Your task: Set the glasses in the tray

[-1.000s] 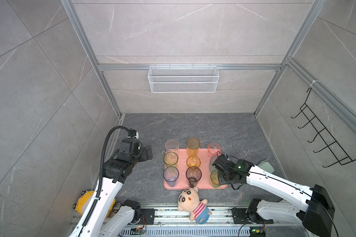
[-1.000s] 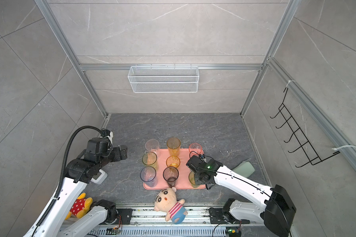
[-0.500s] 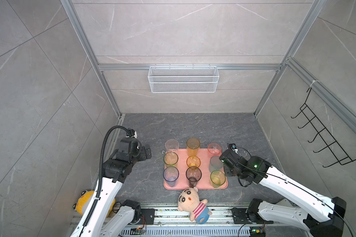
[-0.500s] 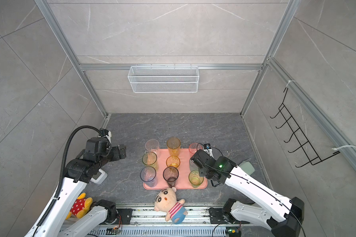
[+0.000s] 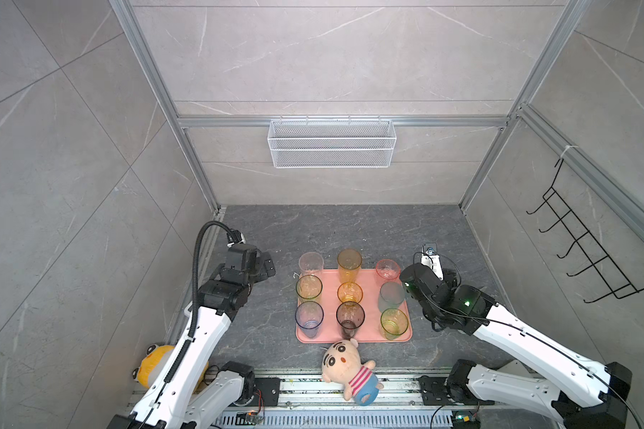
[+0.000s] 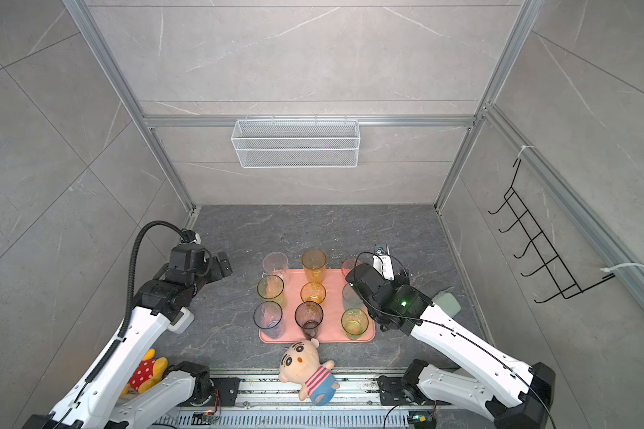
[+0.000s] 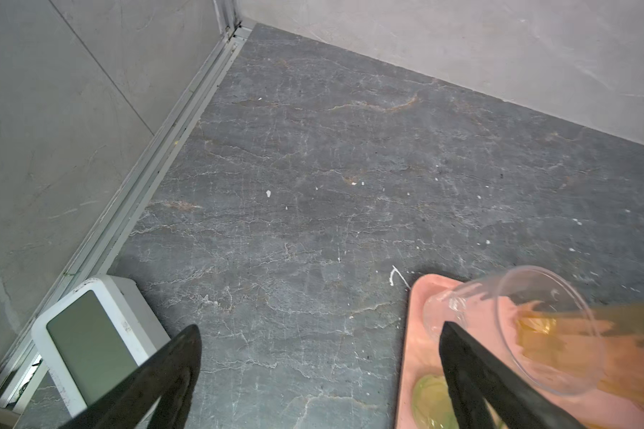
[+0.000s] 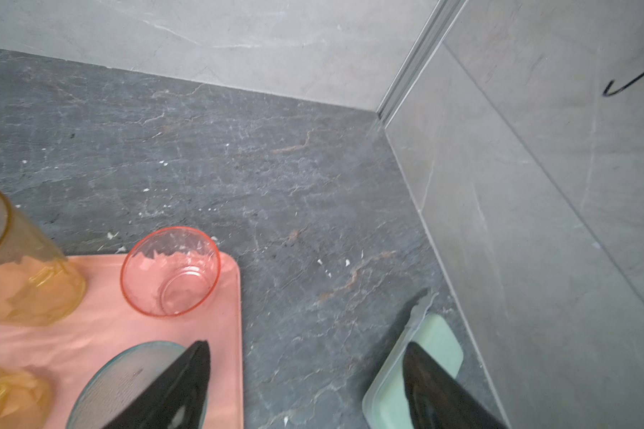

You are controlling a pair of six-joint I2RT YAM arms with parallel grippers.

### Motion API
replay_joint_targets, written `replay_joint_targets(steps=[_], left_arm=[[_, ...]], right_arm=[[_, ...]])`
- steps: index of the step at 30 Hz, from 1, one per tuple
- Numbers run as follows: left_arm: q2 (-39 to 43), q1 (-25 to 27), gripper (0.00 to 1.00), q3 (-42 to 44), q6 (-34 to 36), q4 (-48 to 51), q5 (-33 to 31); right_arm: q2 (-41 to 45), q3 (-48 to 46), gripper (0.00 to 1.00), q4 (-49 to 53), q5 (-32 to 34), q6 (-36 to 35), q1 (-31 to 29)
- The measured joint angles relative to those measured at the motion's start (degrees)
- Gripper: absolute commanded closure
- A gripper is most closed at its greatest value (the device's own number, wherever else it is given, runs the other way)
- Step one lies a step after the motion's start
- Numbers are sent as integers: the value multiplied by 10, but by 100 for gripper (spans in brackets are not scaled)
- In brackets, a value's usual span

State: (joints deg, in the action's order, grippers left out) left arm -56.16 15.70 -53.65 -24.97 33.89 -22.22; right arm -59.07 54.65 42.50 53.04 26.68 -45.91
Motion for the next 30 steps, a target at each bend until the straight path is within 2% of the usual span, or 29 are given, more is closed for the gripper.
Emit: replay_joint_targets(steps=[4, 11, 18, 24, 30], left_arm=[[-29, 0, 0, 39, 1, -67, -42], [-79, 0, 0, 76, 40, -178, -128], [-139, 0, 0, 177, 134, -363, -210], [-190, -9, 0, 268, 218, -506, -220], [-212, -42, 0, 294, 228, -582, -177]], right_arm=[[-1, -28, 8, -89, 0, -54, 47], [-53, -29, 2, -194, -18, -82, 160], [-98, -85, 1, -347, -75, -128, 238], [-128, -150, 1, -461, -107, -169, 285], [-151, -206, 1, -552, -114, -192, 311]])
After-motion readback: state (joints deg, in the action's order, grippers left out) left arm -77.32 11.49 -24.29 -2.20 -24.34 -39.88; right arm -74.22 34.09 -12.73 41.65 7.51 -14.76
